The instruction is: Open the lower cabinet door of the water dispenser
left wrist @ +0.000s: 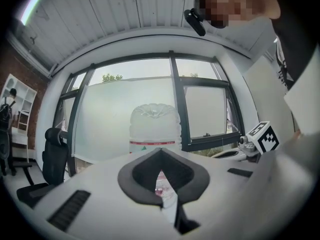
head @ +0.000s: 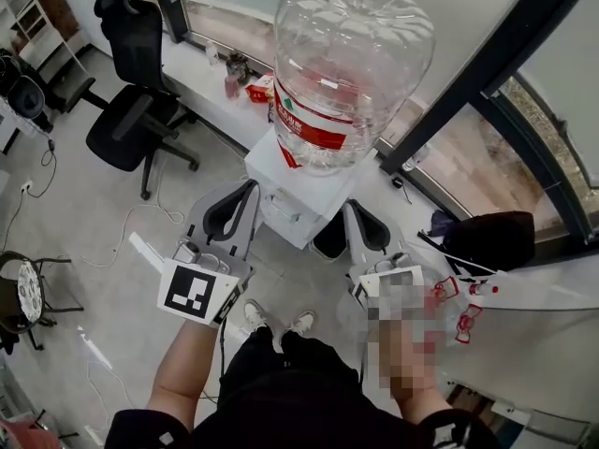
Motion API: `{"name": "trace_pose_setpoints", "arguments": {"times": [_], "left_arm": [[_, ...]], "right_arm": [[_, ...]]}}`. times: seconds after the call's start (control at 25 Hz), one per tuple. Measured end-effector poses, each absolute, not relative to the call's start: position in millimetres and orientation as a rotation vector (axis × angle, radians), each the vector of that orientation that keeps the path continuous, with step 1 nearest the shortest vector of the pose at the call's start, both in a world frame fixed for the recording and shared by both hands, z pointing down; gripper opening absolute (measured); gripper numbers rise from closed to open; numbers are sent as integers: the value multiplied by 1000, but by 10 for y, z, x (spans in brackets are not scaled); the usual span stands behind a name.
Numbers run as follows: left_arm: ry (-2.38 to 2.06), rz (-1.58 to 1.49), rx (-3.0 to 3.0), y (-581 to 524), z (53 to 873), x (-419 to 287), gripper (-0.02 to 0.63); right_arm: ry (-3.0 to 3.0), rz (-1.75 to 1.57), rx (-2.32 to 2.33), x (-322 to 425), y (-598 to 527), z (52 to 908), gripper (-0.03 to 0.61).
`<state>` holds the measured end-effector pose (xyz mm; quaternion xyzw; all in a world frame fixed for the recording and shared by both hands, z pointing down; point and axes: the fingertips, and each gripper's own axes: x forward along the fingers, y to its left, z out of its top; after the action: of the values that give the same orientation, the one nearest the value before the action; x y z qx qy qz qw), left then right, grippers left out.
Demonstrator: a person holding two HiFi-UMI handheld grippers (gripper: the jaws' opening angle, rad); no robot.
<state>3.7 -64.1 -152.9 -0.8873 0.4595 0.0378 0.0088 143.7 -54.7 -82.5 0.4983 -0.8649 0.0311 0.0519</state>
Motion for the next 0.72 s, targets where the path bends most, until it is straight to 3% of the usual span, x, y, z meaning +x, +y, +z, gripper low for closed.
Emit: {"name": "trace_pose_setpoints", "arguments": {"times": [0.72], "left_arm": [[1447,222,-2614,-59,-2327,-451,8]], "right_arm": [[-2597,-78,1815,2381,45,-1805,5]]}}
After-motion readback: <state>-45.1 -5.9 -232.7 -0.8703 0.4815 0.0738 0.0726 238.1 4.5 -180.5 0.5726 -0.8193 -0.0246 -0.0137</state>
